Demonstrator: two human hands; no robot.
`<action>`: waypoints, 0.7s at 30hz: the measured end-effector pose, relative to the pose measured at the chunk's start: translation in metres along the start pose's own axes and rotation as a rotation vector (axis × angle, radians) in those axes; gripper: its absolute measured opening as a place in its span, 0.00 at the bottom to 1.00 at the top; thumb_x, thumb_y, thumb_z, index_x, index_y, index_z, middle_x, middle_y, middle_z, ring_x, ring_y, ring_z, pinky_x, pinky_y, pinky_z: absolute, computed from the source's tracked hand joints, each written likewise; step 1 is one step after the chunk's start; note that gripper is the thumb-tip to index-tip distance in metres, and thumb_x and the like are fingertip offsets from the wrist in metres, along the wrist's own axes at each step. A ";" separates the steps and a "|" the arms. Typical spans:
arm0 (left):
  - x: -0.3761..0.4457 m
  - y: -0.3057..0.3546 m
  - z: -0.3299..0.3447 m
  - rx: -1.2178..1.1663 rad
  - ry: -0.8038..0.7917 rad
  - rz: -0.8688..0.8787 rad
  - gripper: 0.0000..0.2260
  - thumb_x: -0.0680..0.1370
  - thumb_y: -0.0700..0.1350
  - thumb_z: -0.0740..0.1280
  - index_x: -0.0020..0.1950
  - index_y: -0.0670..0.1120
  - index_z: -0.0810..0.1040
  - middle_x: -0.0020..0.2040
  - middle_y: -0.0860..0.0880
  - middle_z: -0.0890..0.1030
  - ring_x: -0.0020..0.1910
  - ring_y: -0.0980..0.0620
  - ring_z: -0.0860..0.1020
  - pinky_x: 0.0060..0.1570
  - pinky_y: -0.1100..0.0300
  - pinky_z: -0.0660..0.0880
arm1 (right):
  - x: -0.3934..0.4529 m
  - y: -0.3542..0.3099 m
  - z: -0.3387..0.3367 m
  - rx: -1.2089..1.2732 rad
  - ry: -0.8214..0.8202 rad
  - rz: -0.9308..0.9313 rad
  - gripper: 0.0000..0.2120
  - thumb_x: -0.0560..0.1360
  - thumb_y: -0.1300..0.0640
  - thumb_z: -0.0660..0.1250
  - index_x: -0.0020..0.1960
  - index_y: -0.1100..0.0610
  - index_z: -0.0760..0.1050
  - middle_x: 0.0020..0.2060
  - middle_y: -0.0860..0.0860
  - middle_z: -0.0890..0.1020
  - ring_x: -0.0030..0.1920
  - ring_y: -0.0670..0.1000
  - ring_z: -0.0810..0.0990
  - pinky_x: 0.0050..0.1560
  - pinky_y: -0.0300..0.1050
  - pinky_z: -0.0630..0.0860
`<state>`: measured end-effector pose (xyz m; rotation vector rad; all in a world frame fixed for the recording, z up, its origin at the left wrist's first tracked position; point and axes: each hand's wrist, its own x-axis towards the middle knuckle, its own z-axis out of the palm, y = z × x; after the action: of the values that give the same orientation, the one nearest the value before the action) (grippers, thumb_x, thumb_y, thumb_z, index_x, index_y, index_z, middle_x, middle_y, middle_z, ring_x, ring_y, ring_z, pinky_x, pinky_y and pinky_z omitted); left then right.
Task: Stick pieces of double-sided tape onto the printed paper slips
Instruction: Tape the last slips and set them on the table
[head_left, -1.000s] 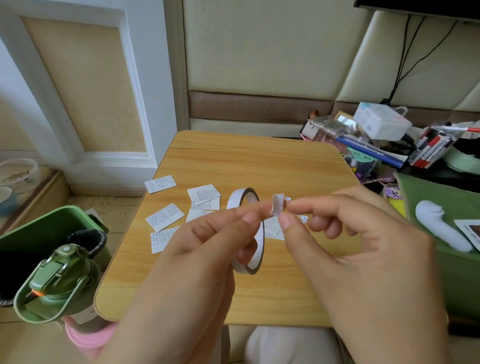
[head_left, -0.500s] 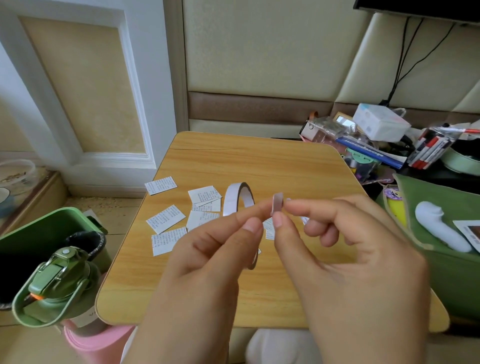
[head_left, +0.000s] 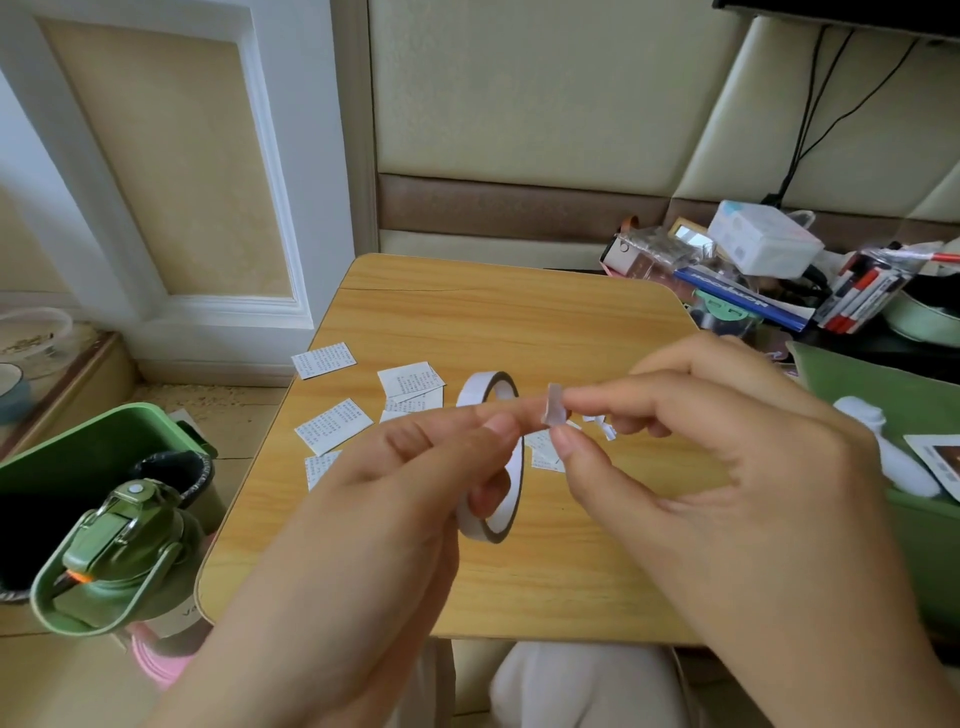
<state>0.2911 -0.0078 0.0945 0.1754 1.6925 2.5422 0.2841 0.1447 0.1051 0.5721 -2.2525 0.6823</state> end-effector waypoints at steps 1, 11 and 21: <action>0.000 0.000 0.000 0.012 0.004 0.000 0.12 0.67 0.47 0.65 0.43 0.47 0.86 0.28 0.53 0.66 0.31 0.56 0.65 0.42 0.56 0.58 | 0.000 0.000 0.000 0.004 -0.003 0.001 0.03 0.68 0.55 0.74 0.41 0.52 0.83 0.33 0.48 0.76 0.37 0.45 0.72 0.41 0.33 0.68; 0.001 0.002 -0.002 0.103 0.012 0.031 0.11 0.67 0.48 0.65 0.42 0.50 0.87 0.27 0.53 0.67 0.32 0.56 0.65 0.42 0.56 0.59 | 0.003 0.004 0.003 0.266 -0.073 0.130 0.05 0.69 0.51 0.68 0.40 0.50 0.82 0.33 0.44 0.77 0.37 0.45 0.75 0.40 0.27 0.67; 0.003 0.000 -0.004 0.112 0.009 -0.004 0.11 0.67 0.48 0.65 0.43 0.49 0.86 0.29 0.52 0.68 0.32 0.57 0.66 0.42 0.57 0.60 | 0.001 0.004 0.009 0.320 -0.077 0.165 0.06 0.68 0.50 0.68 0.40 0.49 0.82 0.33 0.44 0.76 0.38 0.44 0.74 0.41 0.26 0.66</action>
<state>0.2879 -0.0114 0.0933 0.1672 1.8378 2.4501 0.2769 0.1424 0.0992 0.5753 -2.2944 1.1344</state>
